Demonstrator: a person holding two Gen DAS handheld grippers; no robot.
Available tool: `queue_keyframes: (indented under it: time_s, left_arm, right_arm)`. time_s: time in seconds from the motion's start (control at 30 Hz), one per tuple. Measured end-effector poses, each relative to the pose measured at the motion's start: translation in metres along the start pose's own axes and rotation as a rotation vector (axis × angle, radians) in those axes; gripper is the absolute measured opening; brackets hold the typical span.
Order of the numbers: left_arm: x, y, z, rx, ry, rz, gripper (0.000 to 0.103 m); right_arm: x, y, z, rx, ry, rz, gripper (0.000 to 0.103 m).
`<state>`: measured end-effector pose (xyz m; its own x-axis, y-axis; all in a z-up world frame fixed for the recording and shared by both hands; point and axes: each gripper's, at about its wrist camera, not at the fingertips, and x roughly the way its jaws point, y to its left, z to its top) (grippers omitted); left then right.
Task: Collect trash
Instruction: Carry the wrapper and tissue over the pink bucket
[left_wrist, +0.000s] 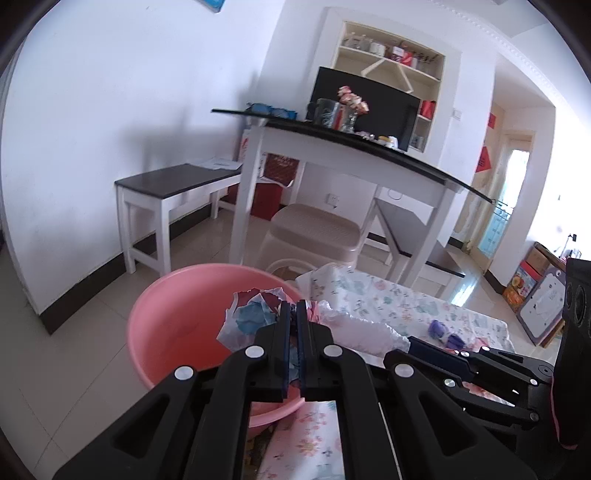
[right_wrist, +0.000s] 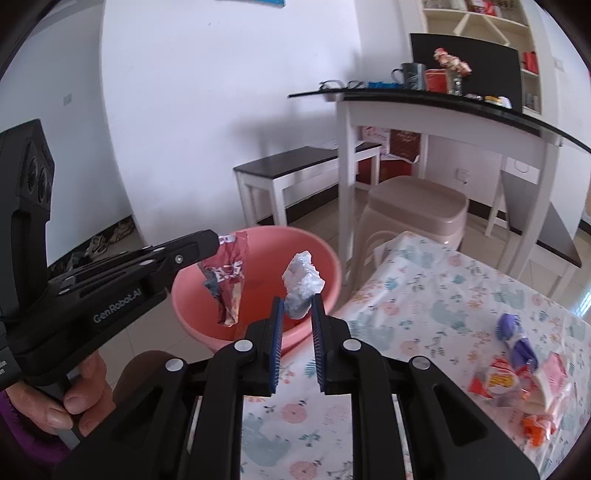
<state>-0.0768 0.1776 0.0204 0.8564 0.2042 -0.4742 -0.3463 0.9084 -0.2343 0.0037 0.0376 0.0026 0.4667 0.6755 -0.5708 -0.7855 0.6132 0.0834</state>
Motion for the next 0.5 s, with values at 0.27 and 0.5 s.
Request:
queue_keyframes:
  time_s: [0.27,0.5]
  left_arm:
    - [0.018,0.032,-0.007,-0.048,0.047,0.055,0.003]
    - [0.031,0.049,-0.015,-0.086,0.081,0.093,0.003]
  right_arm:
    - [0.027,0.021,0.001,-0.029,0.058,0.039,0.015]
    - [0.048,0.033,0.001,-0.041,0.105,0.062,0.015]
